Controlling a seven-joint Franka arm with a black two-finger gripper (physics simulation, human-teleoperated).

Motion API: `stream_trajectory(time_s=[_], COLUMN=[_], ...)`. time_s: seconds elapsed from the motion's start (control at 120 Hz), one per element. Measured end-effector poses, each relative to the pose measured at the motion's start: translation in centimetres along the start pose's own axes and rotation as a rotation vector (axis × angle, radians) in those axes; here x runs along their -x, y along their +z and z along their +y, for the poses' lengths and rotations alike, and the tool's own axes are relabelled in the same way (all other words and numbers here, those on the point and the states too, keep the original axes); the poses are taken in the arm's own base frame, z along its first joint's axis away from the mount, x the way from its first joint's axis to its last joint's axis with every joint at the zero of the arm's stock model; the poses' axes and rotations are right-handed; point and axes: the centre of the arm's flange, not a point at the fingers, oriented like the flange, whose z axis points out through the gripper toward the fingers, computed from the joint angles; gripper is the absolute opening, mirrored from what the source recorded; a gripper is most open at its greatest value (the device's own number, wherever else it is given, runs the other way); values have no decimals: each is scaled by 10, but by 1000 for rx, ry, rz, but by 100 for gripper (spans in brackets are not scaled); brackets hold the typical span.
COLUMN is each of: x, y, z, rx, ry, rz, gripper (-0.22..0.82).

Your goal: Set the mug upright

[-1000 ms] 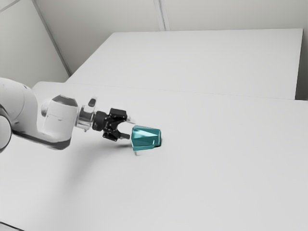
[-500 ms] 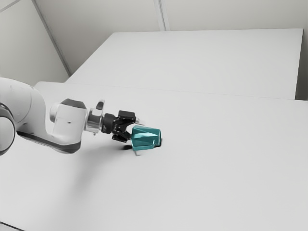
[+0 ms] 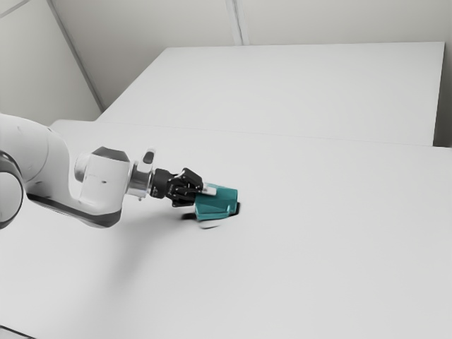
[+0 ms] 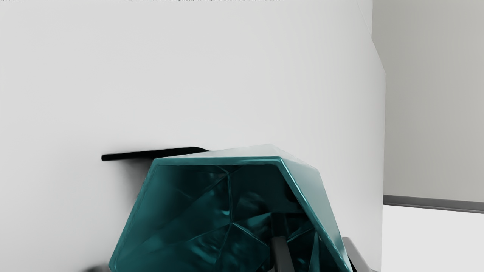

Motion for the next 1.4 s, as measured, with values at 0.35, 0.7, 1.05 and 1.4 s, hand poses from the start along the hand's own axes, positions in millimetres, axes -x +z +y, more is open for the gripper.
stream_trajectory(time_s=[0.35,0.7,1.05,1.4], x=[-4,-42,-86,-96], y=[5,-2,-50,-39], z=[14,75,124,79], rx=[7,-74,-700,-1021], ry=[25,228,644,639], rz=[-3,-58,-399,-505], gripper=[-14,-17,-18,-17])
